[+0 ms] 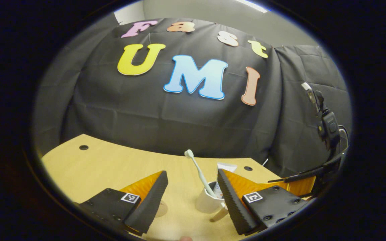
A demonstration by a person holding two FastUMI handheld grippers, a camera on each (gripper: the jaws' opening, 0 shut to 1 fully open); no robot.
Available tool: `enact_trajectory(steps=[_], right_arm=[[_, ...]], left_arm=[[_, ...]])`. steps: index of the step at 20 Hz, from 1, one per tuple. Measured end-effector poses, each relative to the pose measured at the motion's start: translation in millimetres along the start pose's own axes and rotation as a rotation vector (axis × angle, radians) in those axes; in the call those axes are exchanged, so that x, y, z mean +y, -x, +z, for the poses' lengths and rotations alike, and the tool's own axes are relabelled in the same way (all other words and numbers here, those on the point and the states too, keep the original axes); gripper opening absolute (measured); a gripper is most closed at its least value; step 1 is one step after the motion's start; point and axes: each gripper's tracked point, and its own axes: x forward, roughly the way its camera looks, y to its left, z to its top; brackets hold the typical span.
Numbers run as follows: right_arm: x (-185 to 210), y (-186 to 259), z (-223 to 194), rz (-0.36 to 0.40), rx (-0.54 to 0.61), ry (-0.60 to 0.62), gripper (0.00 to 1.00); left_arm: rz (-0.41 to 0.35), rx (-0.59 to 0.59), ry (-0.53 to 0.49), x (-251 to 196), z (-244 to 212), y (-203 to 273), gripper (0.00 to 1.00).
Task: Put the toothbrush and toothpaste on the desktop into the cup, then pick up the cup and place it on the coaster on the desktop.
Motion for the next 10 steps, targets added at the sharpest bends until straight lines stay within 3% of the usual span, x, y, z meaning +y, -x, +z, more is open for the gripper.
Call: enact_trajectory(steps=[10], right_arm=[[30.7,-32.9,-31.2,-0.036,0.174,-0.013,0.90]], left_arm=[[-0.006,0.008,-0.003,30.3,8.9,35.5,0.96]])
